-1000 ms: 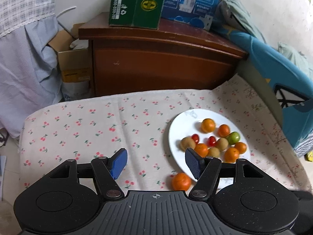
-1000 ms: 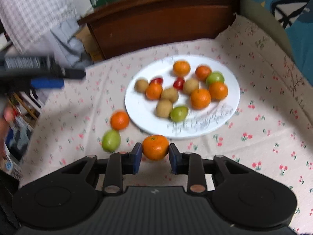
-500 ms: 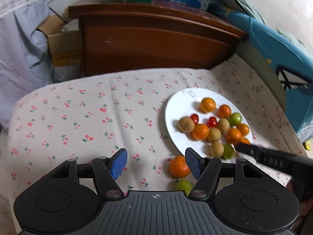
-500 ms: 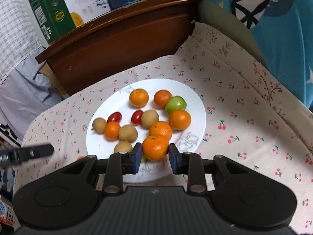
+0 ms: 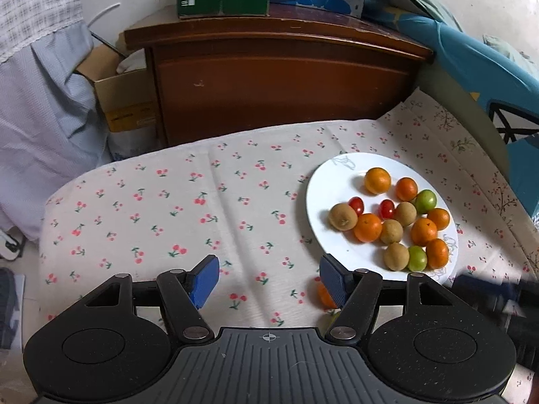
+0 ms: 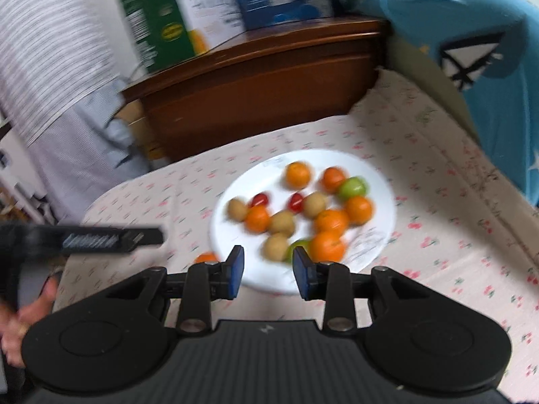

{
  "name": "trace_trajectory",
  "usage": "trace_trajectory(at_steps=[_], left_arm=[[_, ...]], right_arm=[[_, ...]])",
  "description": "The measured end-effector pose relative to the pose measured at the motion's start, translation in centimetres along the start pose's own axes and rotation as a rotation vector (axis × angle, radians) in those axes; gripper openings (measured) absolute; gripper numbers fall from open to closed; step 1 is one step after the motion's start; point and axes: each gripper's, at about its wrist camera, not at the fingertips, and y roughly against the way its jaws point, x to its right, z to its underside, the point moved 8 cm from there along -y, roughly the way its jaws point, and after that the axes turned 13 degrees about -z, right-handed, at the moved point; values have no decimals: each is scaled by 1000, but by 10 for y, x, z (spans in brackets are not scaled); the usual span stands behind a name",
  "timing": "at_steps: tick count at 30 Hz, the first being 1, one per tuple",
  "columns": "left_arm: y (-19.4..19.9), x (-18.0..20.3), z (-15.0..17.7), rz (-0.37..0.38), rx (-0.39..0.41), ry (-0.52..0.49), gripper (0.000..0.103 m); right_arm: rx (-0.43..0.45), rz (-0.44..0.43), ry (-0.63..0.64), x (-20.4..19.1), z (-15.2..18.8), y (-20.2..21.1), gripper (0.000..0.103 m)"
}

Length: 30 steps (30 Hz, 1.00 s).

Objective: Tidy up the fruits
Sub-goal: 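Grasp the last mandarin with the left tool while the right tool grasps a lime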

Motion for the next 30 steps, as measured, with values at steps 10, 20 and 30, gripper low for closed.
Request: trace_trajectory(at_steps=[10,20,30], left_arm=[[2,-6,3,0,2,-4,66],[-5,-6,9,-3,-13,-28,66],[-11,10,19,67,-33,-66,66]], right_arm=[[-124,-101,30,-33,36,-42,36],[-137,-75,56,-35,39,-64,36],[-164,-65,54,-28,42,-55,26]])
